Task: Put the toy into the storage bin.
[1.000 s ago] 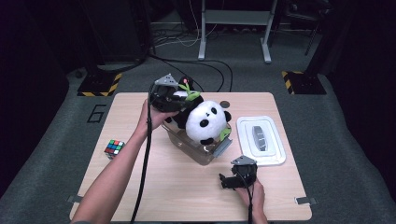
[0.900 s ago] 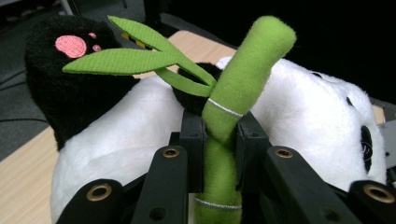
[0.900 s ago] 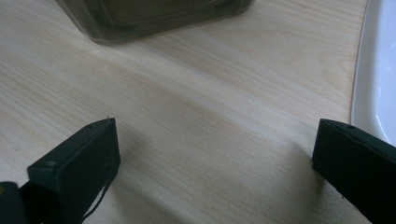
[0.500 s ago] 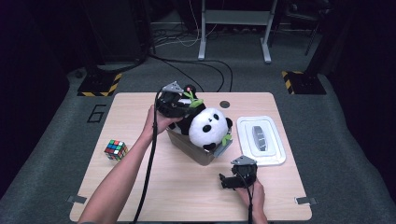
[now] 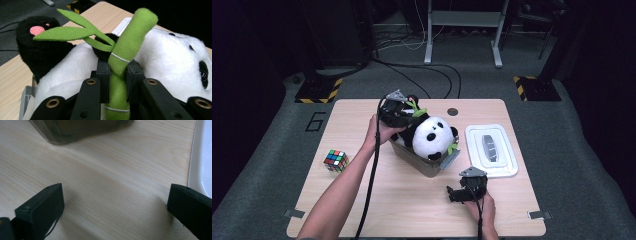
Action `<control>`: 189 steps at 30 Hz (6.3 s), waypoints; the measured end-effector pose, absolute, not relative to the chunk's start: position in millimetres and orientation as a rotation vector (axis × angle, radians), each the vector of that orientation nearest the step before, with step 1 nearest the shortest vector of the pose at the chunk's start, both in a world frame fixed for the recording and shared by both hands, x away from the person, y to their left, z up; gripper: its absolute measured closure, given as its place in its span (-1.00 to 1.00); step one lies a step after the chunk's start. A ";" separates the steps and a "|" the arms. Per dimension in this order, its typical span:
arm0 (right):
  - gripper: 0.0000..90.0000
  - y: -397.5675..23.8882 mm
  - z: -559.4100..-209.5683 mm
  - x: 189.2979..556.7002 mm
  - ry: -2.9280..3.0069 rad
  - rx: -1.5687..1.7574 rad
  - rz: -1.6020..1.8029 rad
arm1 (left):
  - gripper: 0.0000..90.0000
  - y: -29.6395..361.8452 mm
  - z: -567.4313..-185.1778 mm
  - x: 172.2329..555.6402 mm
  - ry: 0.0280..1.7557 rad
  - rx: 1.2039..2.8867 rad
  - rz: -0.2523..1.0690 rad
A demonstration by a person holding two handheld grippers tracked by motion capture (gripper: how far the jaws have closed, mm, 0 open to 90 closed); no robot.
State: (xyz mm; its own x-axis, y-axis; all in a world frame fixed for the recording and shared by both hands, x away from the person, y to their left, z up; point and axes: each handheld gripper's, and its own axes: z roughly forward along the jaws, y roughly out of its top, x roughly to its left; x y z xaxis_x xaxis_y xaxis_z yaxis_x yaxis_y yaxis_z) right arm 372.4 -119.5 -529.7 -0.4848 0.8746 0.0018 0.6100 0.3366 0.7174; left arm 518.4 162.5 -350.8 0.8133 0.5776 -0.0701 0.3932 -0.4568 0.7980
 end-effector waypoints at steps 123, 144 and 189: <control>-0.99 -120.3 -529.5 372.1 2.233 1.299 0.937 | 0.37 141.5 -403.3 538.0 1.197 2.290 0.311; -0.99 -120.0 -529.5 372.2 2.231 1.303 0.938 | -0.33 133.1 -380.7 525.6 1.059 2.167 0.199; -0.99 -119.7 -529.5 372.1 2.229 1.307 0.942 | -0.69 168.3 -363.5 490.9 1.013 2.122 0.284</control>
State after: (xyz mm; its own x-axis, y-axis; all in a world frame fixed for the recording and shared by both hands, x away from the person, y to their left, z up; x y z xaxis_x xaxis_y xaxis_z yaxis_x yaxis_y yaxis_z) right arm 372.1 -119.7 -529.5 -0.4898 0.8718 0.0042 0.6109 0.3397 0.7151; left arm 490.9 168.3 -363.5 0.6616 0.7411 -0.1140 0.5735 -0.4022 0.7137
